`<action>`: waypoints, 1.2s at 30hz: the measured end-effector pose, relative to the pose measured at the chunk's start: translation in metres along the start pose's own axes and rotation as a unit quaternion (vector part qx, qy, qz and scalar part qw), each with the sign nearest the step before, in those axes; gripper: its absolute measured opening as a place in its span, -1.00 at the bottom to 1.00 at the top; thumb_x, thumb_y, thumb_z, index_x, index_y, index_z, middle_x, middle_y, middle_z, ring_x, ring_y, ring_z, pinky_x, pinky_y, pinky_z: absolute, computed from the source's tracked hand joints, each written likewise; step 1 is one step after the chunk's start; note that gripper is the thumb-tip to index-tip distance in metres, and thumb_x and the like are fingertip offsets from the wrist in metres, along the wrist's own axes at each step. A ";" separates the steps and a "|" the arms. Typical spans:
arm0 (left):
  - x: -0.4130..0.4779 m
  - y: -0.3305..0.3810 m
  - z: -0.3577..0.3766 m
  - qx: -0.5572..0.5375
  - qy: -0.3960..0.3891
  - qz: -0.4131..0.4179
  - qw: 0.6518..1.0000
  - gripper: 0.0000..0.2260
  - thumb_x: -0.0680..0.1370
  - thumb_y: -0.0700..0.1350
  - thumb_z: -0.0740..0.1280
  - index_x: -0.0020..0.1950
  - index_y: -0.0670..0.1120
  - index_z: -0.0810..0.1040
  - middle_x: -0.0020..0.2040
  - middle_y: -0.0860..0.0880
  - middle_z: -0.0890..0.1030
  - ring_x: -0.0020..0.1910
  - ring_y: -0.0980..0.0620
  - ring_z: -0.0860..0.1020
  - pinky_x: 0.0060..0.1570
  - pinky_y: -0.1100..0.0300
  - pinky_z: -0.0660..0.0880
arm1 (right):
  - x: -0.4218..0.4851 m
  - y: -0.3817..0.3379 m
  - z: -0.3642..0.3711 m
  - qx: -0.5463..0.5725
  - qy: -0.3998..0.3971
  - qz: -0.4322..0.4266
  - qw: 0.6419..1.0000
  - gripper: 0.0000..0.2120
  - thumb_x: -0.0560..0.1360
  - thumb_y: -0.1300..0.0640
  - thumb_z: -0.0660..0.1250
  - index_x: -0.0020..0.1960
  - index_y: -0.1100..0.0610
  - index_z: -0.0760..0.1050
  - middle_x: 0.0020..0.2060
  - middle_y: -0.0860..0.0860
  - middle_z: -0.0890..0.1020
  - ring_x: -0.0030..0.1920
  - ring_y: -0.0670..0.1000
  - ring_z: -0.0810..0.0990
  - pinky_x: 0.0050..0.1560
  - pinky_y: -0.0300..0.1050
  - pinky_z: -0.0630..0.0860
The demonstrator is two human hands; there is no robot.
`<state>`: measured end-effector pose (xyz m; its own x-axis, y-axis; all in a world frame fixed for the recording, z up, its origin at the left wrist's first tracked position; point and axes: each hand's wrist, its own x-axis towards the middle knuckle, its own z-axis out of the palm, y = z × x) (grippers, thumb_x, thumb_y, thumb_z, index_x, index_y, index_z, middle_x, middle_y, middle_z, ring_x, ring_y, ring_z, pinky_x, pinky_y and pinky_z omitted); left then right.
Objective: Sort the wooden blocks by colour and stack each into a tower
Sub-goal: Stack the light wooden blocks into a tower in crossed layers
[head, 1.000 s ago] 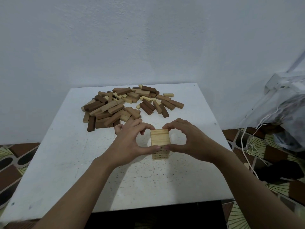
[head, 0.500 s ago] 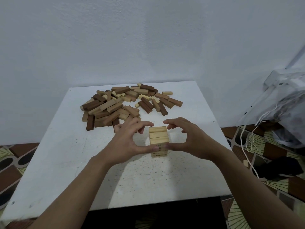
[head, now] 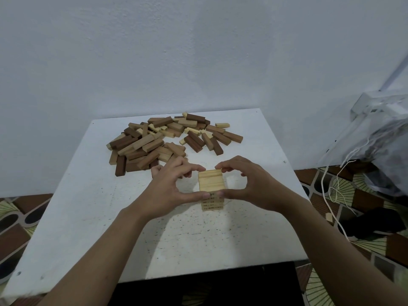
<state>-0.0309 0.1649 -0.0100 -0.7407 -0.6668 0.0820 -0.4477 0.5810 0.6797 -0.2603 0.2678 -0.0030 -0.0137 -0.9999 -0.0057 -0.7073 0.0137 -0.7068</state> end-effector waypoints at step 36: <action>0.000 -0.015 0.009 -0.086 -0.021 -0.023 0.996 -0.48 0.34 0.33 0.55 0.23 0.23 0.55 0.20 0.24 0.49 0.25 0.21 0.46 0.29 -0.05 0.44 | 0.001 0.007 0.005 0.031 0.003 0.016 0.999 -0.48 0.37 -0.09 0.57 0.26 -0.16 0.45 0.23 -0.19 0.52 0.22 -0.18 0.47 0.04 -0.39 0.39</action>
<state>-0.0287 0.1603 -0.0262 -0.7438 -0.6681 0.0206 -0.3907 0.4595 0.7976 -0.2619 0.2671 -0.0119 -0.0407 -0.9989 -0.0245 -0.6620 0.0453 -0.7481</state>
